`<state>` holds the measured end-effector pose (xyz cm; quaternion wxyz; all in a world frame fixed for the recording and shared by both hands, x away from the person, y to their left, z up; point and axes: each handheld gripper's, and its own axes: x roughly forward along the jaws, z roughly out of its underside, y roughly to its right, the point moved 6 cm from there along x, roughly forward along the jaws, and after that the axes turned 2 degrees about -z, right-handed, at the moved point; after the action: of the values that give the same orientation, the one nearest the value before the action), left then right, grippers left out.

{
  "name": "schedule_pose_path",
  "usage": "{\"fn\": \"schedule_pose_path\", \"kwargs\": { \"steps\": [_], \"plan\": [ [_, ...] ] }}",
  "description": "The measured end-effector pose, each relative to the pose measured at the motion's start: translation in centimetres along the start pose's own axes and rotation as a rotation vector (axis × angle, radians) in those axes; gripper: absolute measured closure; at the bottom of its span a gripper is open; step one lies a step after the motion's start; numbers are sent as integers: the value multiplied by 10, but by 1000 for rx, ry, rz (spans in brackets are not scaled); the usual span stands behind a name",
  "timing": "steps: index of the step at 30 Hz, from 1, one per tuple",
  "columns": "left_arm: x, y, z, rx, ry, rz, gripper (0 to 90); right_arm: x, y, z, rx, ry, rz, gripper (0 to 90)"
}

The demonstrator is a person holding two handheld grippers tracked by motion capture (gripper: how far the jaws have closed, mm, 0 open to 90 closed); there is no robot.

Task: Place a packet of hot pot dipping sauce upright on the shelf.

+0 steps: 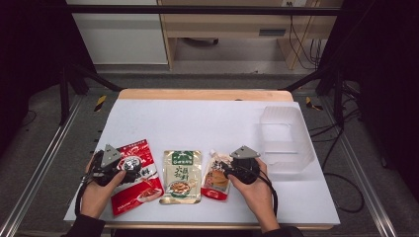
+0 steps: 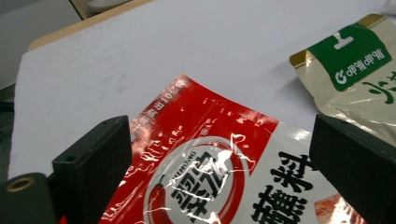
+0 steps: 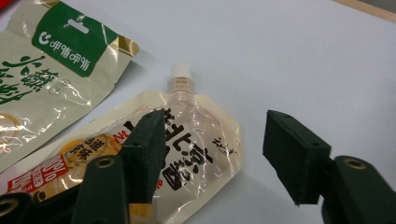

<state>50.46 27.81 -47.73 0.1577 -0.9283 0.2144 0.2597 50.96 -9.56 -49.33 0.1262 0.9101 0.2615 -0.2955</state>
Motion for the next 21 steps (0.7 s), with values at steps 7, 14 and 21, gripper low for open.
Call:
{"fn": "schedule_pose_path", "kwargs": {
  "steps": [7, 14, 21],
  "plan": [
    [1, 2, 0, 2, -4, 4, 61, 0, 4, 1, 10, 2, 12, 457],
    [4, 11, -1, 38, -19, 20, 61, 4, 8, 0, 43, 8, 11, 488],
    [5, 14, 0, 47, -26, 37, 69, 11, 14, 0, 84, 6, -9, 520]
  ]
}}
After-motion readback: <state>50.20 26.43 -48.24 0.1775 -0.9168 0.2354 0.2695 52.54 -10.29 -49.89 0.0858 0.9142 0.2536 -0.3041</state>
